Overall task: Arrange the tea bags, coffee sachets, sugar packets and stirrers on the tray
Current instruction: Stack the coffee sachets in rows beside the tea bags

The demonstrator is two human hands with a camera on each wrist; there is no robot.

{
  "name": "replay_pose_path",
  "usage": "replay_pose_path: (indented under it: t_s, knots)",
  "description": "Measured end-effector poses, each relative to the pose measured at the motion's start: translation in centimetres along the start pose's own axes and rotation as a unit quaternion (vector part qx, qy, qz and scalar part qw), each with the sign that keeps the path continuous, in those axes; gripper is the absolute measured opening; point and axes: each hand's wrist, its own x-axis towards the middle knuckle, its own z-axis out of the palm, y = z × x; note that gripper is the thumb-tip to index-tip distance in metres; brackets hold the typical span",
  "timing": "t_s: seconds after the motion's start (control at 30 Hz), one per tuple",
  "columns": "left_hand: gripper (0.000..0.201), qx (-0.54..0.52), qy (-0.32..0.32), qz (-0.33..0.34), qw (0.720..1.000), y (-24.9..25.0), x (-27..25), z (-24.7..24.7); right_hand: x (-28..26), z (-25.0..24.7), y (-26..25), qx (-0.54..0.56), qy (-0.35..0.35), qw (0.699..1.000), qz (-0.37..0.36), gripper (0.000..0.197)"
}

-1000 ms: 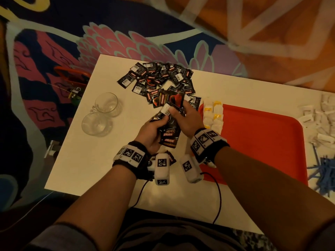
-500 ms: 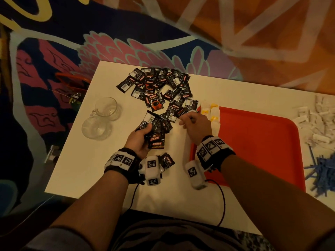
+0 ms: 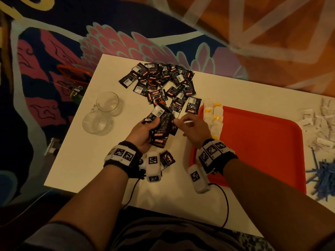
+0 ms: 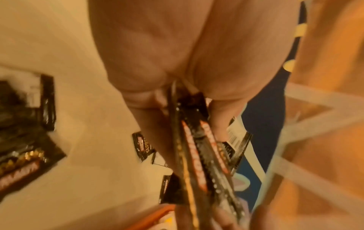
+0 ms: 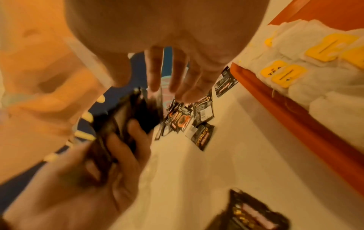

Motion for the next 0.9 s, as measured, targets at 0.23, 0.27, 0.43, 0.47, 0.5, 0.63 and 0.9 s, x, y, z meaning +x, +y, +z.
replay_pose_path:
  t_s: [0.23,0.27,0.43,0.47,0.5,0.63,0.9]
  knots:
    - [0.029,0.048,-0.043,0.038,0.997,-0.3,-0.4,2.6,0.9,1.0,-1.5,0.005,-0.113,0.99,0.079,0.074]
    - [0.027,0.038,-0.039,0.039,0.998,-0.3,-0.5,3.0,0.9,0.8,-1.6,-0.007,-0.1,0.992,0.074,0.071]
    - [0.033,0.06,-0.01,0.061,0.996,0.1,-1.0,4.2,-0.1,-0.7,-2.6,0.133,-0.105,0.98,0.107,0.058]
    - [0.034,0.079,-0.012,0.073,0.994,0.1,-1.2,4.6,-0.3,-1.0,-2.8,0.175,-0.104,0.972,0.117,0.047]
    - [0.034,0.091,-0.018,0.082,0.992,0.1,-1.3,5.0,-0.5,-1.2,-3.0,0.168,-0.087,0.976,0.104,0.037]
    - [0.035,0.064,-0.064,0.095,0.991,-0.1,-2.1,6.6,-0.6,-2.6,-3.1,0.01,0.023,1.0,-0.01,0.036]
    - [0.083,-0.22,-0.2,0.043,0.954,-2.2,-4.9,9.2,-3.8,-7.6,-4.5,-0.071,-0.079,0.985,-0.135,0.036]
